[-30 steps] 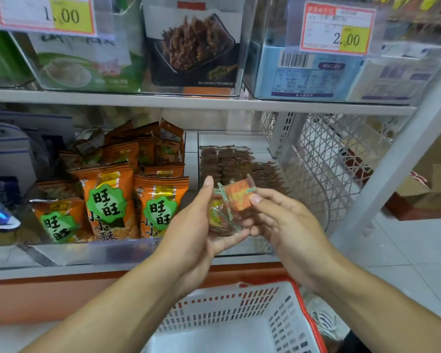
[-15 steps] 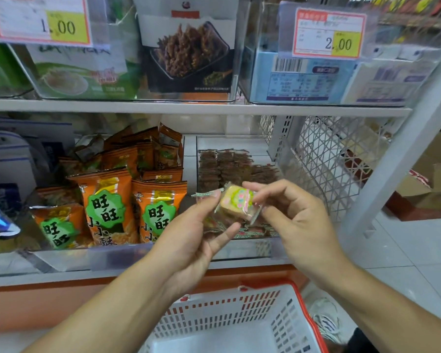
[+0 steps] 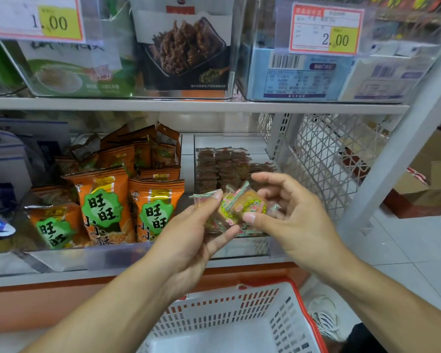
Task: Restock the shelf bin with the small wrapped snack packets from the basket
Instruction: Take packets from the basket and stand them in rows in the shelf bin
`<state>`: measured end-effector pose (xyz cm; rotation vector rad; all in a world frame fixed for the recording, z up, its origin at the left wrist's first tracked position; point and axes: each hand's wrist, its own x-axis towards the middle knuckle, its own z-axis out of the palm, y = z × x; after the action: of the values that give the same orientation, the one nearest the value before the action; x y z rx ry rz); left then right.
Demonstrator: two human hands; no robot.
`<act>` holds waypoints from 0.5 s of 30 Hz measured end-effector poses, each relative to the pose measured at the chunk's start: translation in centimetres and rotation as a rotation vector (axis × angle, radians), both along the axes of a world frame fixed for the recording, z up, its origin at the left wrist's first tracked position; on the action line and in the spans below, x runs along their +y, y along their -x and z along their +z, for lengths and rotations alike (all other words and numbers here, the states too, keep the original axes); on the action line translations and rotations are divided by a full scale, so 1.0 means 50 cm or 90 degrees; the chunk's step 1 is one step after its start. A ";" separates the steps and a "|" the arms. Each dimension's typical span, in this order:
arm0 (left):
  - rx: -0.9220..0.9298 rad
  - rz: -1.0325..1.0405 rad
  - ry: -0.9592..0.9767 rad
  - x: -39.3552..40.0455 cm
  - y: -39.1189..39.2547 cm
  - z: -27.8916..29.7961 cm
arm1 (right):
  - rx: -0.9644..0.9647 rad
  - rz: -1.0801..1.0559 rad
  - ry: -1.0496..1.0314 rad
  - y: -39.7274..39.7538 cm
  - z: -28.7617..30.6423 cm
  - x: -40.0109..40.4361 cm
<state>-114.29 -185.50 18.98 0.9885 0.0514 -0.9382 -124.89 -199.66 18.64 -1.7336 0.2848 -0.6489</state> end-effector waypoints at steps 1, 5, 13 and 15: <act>0.012 -0.003 0.002 0.001 -0.002 0.000 | 0.007 0.002 0.004 0.000 0.001 -0.002; 0.001 -0.022 -0.019 0.003 -0.004 -0.004 | -0.002 0.052 -0.061 0.000 0.004 -0.006; -0.328 -0.120 -0.195 0.012 -0.004 -0.019 | 0.204 0.175 0.336 0.020 0.020 -0.032; -0.352 -0.141 -0.209 0.012 -0.002 -0.020 | 0.216 0.201 0.348 0.023 0.022 -0.028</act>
<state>-114.17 -184.89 17.96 1.5560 -0.3865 -0.8416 -126.02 -201.07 19.73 -2.3567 0.0593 -0.2015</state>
